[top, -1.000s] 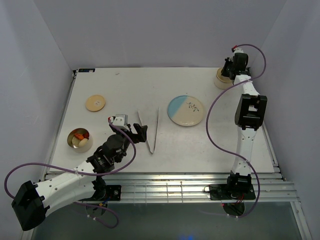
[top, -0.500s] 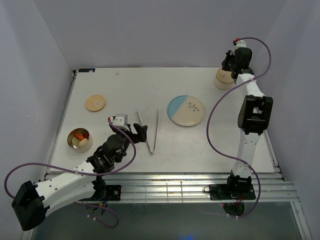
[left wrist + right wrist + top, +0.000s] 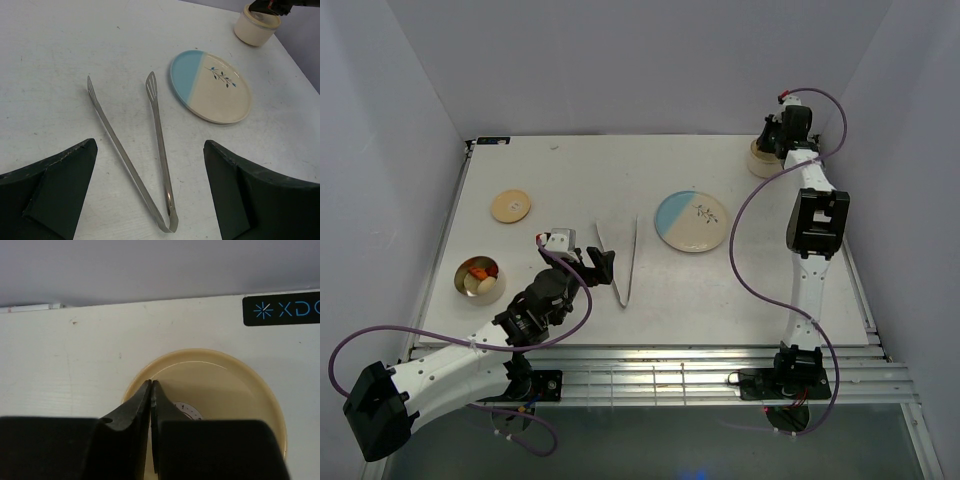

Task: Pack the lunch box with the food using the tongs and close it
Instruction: Close the box lid on the packing box.

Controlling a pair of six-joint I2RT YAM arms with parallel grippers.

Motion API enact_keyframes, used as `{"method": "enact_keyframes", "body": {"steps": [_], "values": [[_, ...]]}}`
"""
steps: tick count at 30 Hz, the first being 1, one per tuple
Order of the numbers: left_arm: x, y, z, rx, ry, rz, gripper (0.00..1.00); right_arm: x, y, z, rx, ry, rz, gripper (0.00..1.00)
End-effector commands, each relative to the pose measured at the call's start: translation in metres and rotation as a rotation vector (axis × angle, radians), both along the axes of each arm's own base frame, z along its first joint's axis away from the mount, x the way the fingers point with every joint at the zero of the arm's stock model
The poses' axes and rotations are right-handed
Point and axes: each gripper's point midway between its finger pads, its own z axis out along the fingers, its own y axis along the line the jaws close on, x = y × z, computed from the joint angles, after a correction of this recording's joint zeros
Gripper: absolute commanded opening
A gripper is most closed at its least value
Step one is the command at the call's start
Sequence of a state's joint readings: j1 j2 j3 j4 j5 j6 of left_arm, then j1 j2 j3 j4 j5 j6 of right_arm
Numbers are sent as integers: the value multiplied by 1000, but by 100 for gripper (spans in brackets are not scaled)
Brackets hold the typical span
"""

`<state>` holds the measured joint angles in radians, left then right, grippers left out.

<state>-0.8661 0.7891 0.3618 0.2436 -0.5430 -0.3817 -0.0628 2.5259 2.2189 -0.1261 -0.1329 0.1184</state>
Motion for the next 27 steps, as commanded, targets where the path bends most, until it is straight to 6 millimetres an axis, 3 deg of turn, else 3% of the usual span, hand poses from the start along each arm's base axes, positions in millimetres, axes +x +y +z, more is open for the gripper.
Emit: {"method": "enact_keyframes", "body": {"steps": [1,2,4,11,15,20,27], "values": [[2,0,17,-25,-29,8,98,-35,-2,-29,32,174,-10,8],[2,1,16,-25,-30,11,98,-40,-3,-36,27,190,-16,8],[1,2,18,-30,-36,11,98,-43,-6,-24,17,173,-28,8],[-1,3,22,-45,-46,10,98,-61,-2,-12,23,182,-17,8],[-1,2,23,-43,-48,6,98,-78,-7,-11,19,210,-60,8],[-1,2,23,-45,-49,3,98,-106,-1,-30,58,290,-68,8],[-1,2,21,-41,-44,3,98,-127,3,-21,66,295,-58,8]]}}
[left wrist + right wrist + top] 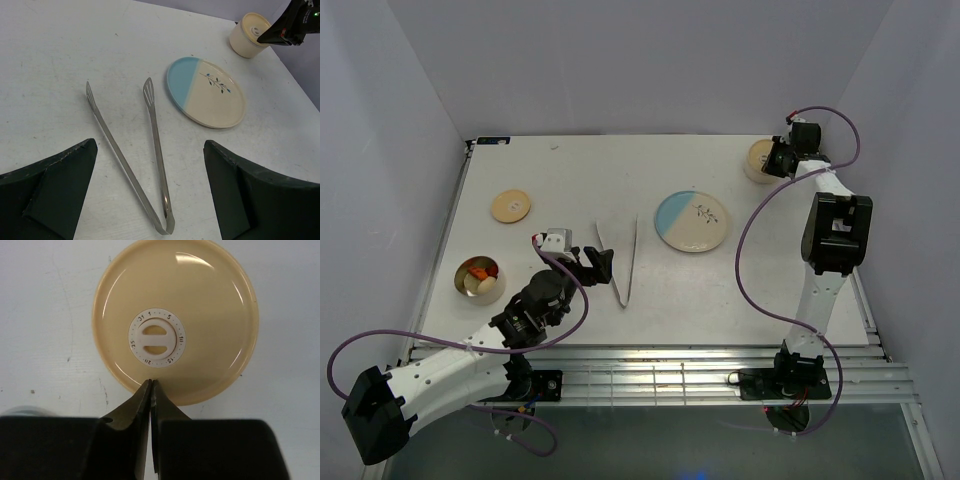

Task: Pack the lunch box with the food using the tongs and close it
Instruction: Close the box lid on the packing box.

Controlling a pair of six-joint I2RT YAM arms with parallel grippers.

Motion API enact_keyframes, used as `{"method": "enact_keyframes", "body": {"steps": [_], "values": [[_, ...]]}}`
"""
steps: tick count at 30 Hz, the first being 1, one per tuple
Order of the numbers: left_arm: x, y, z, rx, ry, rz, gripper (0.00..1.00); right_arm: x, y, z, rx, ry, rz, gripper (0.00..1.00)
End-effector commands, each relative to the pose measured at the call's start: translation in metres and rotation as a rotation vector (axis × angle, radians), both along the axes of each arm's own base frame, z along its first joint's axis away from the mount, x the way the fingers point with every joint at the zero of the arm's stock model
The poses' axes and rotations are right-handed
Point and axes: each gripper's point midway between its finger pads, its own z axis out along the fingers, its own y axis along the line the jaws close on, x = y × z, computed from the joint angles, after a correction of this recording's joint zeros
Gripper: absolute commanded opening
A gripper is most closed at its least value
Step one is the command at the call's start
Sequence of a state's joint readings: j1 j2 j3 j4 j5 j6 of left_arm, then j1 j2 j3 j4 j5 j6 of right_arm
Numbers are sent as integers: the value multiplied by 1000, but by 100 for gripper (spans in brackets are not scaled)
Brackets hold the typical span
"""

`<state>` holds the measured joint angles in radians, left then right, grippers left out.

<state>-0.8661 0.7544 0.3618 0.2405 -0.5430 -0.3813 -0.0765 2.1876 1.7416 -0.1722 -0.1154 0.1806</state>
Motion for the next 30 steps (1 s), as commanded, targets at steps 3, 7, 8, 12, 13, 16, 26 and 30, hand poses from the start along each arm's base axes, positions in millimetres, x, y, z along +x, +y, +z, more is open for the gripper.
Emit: {"method": "enact_keyframes", "body": {"steps": [3,7,8,12,13,16,26,30], "values": [[2,1,10,-13,-19,11,98,-34,3,-9,4,97,-3,8],[3,0,7,0,-12,15,98,-33,3,3,-2,75,3,8],[4,0,8,0,-14,18,98,-30,2,7,-7,64,2,8],[3,1,8,-2,-16,20,98,-13,-4,28,-51,11,5,10],[3,2,9,-2,-17,21,98,-7,-6,34,-60,3,5,11],[4,2,7,6,-13,26,98,0,-9,34,-76,15,1,12],[7,0,3,27,-1,30,98,9,-23,45,-86,-12,-104,30],[6,2,4,23,-7,34,98,9,-52,52,-148,-38,-286,49]]}}
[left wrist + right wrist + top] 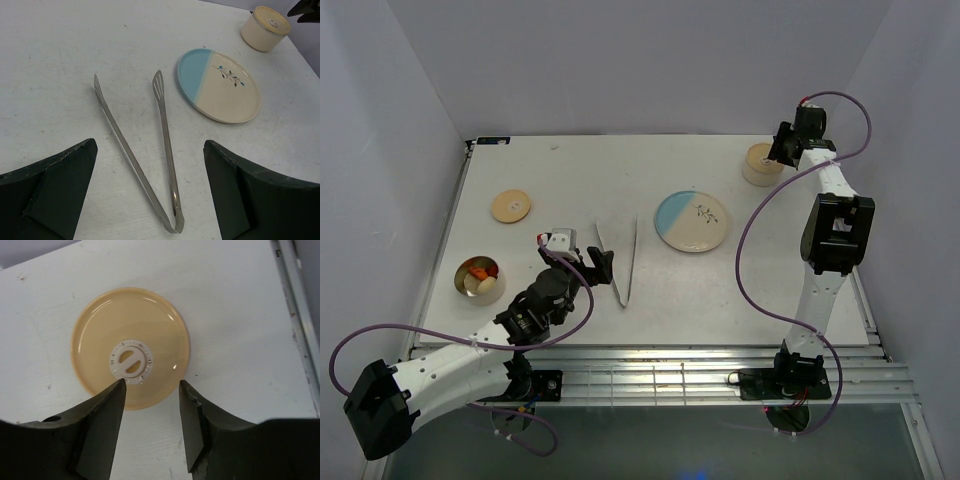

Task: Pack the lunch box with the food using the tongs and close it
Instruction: Close the box lid on the packing box, then move the packing box to the center of the board.

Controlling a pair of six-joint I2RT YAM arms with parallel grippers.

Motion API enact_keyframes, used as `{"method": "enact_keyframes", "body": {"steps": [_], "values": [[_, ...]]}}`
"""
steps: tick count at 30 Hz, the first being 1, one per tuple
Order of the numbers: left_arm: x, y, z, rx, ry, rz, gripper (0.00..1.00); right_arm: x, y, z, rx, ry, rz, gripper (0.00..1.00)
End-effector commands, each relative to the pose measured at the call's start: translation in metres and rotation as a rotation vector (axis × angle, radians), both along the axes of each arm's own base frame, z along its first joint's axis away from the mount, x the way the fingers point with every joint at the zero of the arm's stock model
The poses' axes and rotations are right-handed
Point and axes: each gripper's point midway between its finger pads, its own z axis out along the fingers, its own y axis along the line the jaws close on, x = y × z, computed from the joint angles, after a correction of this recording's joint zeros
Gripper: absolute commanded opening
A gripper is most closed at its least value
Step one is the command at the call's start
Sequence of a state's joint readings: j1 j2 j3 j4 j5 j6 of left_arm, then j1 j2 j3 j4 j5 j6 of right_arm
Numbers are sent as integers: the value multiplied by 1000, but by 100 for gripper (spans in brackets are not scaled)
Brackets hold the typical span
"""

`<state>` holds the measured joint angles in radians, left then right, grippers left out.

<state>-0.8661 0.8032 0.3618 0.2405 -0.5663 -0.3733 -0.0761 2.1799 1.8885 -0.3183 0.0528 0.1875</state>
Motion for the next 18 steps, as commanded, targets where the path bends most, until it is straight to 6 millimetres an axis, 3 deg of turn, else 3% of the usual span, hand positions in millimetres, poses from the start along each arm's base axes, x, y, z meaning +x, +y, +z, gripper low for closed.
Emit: {"method": "enact_keyframes", "body": {"steps": [1,4,7,18], "values": [[2,1,19,-27,-37,10,98,4,-28,15,-64,-46,-173,54],[1,0,20,-31,-38,4,98,9,-39,20,-84,-64,-226,62],[1,-3,20,-32,-37,-11,98,16,-42,17,-43,-78,-223,63],[3,-6,13,-12,-16,-11,98,28,-42,-22,78,-74,-197,51]]}}
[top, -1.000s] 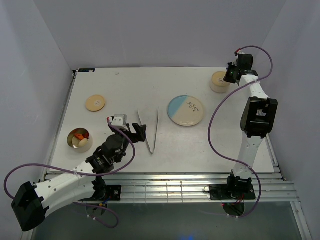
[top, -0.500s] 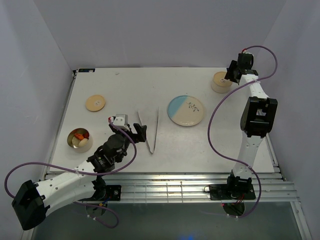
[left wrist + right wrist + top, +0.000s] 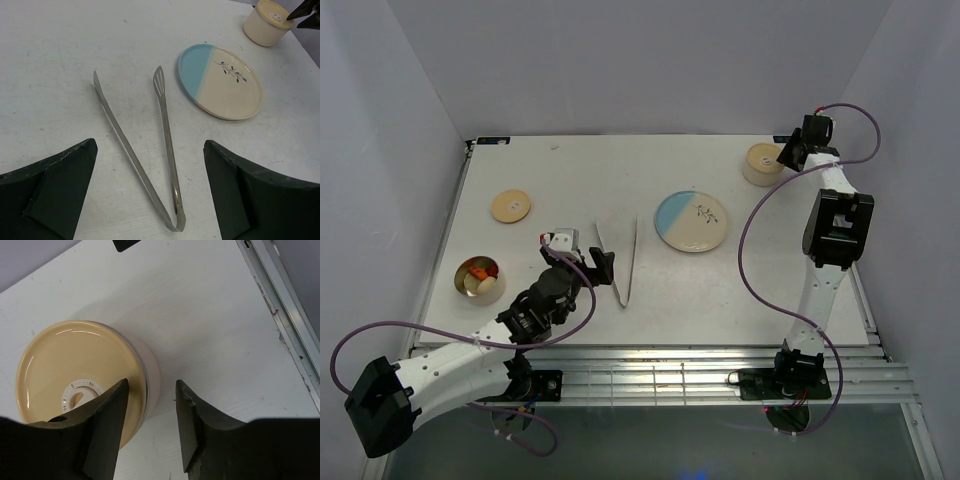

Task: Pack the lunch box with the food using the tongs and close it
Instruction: Move the packing box to the center of the board.

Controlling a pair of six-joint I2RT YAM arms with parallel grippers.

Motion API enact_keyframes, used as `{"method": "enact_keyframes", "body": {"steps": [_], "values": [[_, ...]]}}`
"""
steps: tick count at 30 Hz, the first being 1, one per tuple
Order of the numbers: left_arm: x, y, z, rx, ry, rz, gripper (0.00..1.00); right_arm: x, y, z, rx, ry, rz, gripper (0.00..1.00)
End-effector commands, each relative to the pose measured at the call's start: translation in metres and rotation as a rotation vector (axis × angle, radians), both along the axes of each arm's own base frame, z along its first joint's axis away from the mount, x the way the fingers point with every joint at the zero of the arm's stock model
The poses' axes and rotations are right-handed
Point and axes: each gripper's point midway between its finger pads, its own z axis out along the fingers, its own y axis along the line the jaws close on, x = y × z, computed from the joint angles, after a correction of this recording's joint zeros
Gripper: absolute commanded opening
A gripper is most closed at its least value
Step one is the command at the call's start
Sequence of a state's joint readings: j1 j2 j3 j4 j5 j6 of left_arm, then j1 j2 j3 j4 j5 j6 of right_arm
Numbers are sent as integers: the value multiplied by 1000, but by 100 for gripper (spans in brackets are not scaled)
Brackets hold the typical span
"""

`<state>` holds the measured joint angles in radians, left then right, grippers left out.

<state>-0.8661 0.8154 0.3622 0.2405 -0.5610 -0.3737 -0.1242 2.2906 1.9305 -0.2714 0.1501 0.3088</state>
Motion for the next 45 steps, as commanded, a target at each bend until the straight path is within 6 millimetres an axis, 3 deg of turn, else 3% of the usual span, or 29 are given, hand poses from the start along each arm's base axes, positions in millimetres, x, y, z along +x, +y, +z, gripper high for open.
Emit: {"method": "enact_keyframes", "body": {"steps": [1,9,17,24,29,34,40,45], "values": [[4,-6,15,-15,-20,-6,98,14,2,15,38,-97,0,48],[4,-6,14,-11,-19,-4,98,11,9,20,73,-126,15,26],[3,-3,16,-19,-27,3,98,0,20,3,127,-100,31,23],[4,-2,15,-13,-25,11,98,-18,25,14,141,-103,40,8],[5,-2,14,-4,-21,13,98,-29,26,23,146,-104,34,8],[5,0,13,-3,-24,24,98,-53,31,8,155,-58,38,8],[6,0,13,0,-22,25,98,-85,26,20,108,-56,21,8],[6,1,13,0,-23,31,98,-127,25,14,83,-14,-4,8]]}}
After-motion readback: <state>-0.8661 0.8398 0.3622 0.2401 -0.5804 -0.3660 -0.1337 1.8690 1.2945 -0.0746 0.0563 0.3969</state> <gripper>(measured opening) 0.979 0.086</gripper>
